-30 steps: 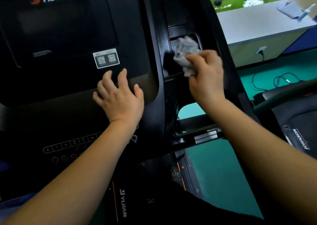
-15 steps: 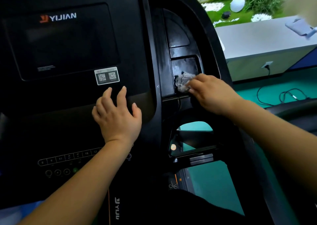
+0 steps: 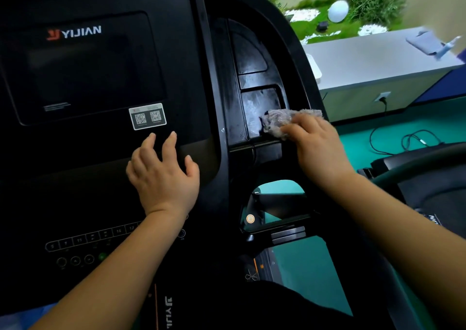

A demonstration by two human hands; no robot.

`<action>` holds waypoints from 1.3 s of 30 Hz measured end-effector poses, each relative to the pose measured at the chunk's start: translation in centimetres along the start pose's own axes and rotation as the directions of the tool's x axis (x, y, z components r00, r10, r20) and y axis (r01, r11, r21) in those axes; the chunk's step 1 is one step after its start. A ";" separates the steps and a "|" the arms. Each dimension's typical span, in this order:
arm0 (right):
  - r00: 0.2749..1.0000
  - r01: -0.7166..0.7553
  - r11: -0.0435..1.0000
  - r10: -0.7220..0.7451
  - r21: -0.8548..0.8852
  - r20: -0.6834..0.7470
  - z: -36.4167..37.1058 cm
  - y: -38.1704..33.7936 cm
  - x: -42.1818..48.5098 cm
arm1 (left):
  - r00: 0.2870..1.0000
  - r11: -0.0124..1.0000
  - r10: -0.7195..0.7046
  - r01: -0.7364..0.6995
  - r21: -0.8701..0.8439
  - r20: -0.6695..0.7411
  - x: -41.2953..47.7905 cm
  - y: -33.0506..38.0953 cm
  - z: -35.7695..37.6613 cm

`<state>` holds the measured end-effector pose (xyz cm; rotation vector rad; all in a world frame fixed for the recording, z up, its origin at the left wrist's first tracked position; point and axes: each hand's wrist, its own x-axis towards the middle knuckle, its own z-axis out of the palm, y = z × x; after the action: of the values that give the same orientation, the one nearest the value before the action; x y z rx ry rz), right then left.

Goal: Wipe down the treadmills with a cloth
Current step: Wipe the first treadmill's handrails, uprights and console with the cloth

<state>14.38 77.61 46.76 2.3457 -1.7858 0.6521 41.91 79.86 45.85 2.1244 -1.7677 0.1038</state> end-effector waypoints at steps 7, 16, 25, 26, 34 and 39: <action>0.974 -0.131 0.967 0.166 0.218 -0.152 3.0 -6.0 -2.5 | 1.000 1.000 -0.004 0.004 -0.006 -0.003 0.0 0.0 0.0; 0.964 -0.086 0.988 0.115 0.129 -0.238 3.2 -4.3 -3.8 | 1.000 1.000 0.005 -0.005 -0.005 -0.017 0.0 -0.1 0.1; 0.885 -0.418 0.908 0.410 0.013 -0.222 -0.1 -1.0 -5.6 | 1.000 1.000 0.001 -0.001 -0.021 0.000 0.0 0.1 0.0; 0.877 -0.437 0.900 0.427 0.007 -0.220 -0.3 -1.0 -6.2 | 1.000 1.000 0.002 -0.002 -0.022 -0.001 0.0 0.0 0.0; 0.898 -0.419 0.907 0.405 -0.051 -0.170 -2.1 -2.8 -13.6 | 0.999 1.000 0.014 -0.013 -0.022 0.039 0.1 -0.2 -0.1; 0.868 -0.409 0.849 0.475 0.336 -0.143 -1.9 -7.7 -12.5 | 0.981 0.986 0.158 -0.150 -0.076 0.116 -0.4 -2.2 -1.1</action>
<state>18.46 91.71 44.62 1.9011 -2.2726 1.2715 44.12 80.91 46.22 1.9831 -1.9763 -0.0452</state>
